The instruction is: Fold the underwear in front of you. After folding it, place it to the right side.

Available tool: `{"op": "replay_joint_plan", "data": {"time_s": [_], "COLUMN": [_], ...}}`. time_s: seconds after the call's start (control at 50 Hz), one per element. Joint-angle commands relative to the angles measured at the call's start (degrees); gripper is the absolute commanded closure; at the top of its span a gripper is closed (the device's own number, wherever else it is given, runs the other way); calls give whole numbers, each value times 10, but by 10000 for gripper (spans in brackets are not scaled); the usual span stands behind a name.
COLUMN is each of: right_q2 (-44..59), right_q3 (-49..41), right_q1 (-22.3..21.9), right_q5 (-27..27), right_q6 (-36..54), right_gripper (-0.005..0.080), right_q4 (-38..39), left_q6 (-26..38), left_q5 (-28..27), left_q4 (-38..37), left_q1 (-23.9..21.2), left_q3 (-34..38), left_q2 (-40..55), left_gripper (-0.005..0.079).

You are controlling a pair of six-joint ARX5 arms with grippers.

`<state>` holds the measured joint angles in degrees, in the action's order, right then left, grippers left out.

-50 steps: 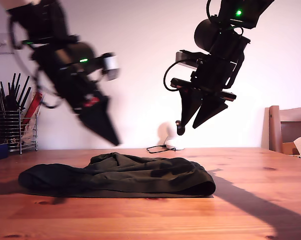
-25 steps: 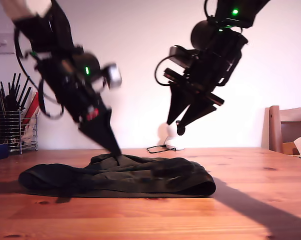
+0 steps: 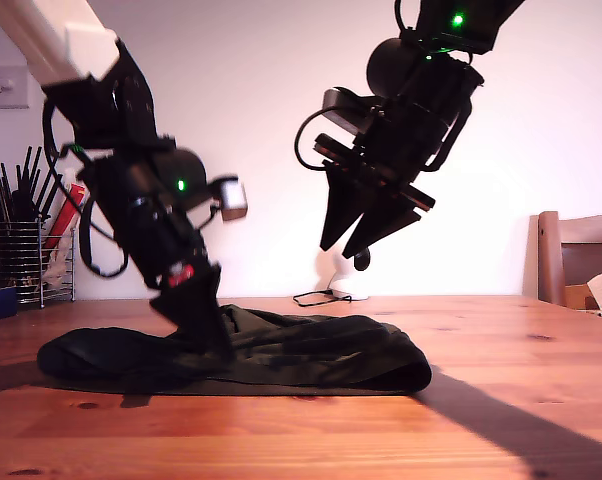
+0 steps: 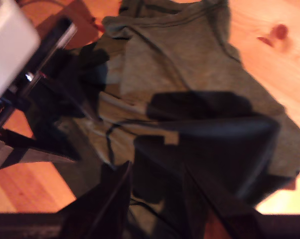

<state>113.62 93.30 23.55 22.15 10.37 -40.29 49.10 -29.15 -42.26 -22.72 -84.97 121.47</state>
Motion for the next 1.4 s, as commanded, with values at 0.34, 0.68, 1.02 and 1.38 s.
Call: {"op": "replay_joint_plan", "data": {"time_s": [0.34, 0.68, 1.02, 1.38], "right_q2": [1, 1, 1, 1], "right_q3": [-6, -6, -6, -6], "right_q1": [-1, -14, -62, -75], "right_q5": [2, 2, 2, 2], "right_q6": [2, 2, 2, 2], "right_gripper": [474, 474, 474, 474], "right_q4": [7, 3, -11, -11], "left_q6": [2, 2, -31, -56], "left_q5": [14, 18, 21, 20], "left_q4": [19, 46, 68, 24], "left_q1": [-55, -113, -131, -128], "left_q3": [9, 9, 9, -19], "left_q2": [45, 45, 45, 38], "left_gripper": [394, 612, 579, 765]}}
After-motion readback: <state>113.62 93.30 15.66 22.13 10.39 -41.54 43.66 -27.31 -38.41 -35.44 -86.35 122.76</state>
